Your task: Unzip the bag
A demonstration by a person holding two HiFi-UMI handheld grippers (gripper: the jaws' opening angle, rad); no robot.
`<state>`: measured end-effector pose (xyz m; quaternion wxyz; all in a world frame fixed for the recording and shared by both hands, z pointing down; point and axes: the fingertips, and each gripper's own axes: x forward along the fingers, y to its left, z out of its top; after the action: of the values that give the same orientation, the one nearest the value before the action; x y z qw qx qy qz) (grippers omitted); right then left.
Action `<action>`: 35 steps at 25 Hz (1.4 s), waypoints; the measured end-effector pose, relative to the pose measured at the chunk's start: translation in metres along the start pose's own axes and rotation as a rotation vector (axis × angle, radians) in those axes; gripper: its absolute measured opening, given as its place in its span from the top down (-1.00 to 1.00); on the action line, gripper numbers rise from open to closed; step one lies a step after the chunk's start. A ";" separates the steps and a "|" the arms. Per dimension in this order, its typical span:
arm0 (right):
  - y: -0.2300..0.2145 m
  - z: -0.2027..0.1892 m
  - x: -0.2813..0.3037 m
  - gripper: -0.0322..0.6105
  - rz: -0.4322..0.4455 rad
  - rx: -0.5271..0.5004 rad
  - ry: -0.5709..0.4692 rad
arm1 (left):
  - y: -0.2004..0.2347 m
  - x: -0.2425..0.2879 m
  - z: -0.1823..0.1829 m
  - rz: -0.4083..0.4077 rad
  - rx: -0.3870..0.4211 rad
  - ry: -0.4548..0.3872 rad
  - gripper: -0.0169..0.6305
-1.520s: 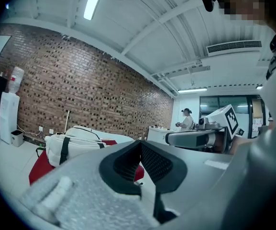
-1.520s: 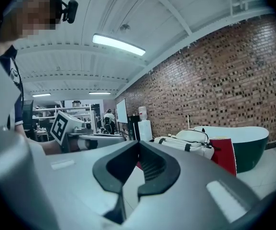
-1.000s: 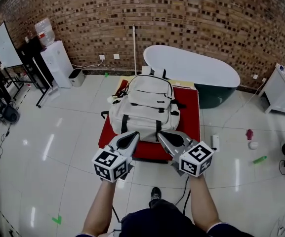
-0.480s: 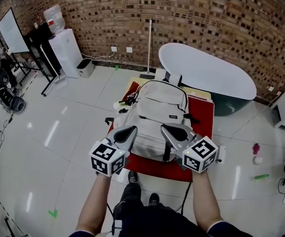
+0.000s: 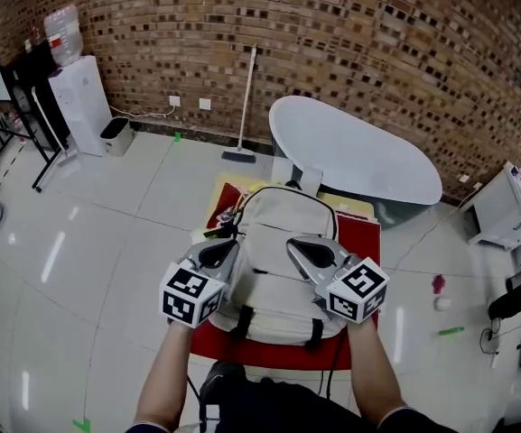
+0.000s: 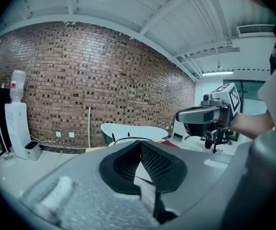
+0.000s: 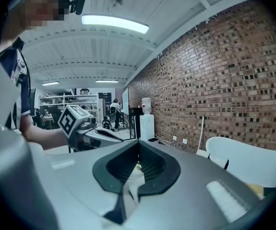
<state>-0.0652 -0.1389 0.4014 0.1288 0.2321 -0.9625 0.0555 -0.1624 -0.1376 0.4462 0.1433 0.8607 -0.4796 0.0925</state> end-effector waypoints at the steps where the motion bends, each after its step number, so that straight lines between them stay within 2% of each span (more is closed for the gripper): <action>1: -0.007 -0.001 0.008 0.88 -0.004 0.002 0.016 | 0.009 0.009 -0.001 -0.008 -0.008 0.009 0.94; 4: -0.040 -0.002 0.034 0.88 -0.019 0.002 0.060 | 0.043 0.042 0.004 -0.013 -0.003 0.039 0.94; 7: -0.052 -0.009 0.052 0.88 -0.034 0.000 0.113 | 0.068 0.058 -0.001 -0.019 0.008 0.068 0.94; 9: -0.055 -0.020 0.061 0.88 -0.031 0.002 0.153 | 0.074 0.063 -0.008 -0.030 -0.011 0.082 0.94; 11: -0.062 -0.029 0.072 0.74 -0.014 -0.002 0.185 | 0.077 0.071 -0.021 -0.036 -0.030 0.108 0.94; 15: -0.081 -0.045 0.103 0.73 0.023 -0.075 0.253 | 0.080 0.091 -0.039 -0.031 -0.010 0.181 0.94; 21: -0.099 -0.073 0.163 0.70 0.116 -0.238 0.385 | 0.101 0.122 -0.048 0.035 -0.001 0.209 0.94; 22: -0.101 -0.075 0.172 0.69 0.132 -0.270 0.405 | 0.104 0.126 -0.052 0.038 -0.008 0.225 0.91; 23: -0.103 -0.080 0.181 0.67 0.156 -0.301 0.431 | 0.106 0.130 -0.057 0.038 -0.018 0.243 0.78; 29: -0.103 -0.116 0.224 0.58 0.315 -0.477 0.603 | 0.113 0.129 -0.085 0.054 -0.086 0.296 0.77; 35: -0.101 -0.157 0.243 0.54 0.490 -0.651 0.825 | 0.114 0.133 -0.099 0.034 -0.135 0.288 0.77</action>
<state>-0.1921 -0.3076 0.6229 0.5415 -0.0899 -0.8258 -0.1291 -0.1916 -0.2677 0.5964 0.2666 0.8186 -0.4739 0.1849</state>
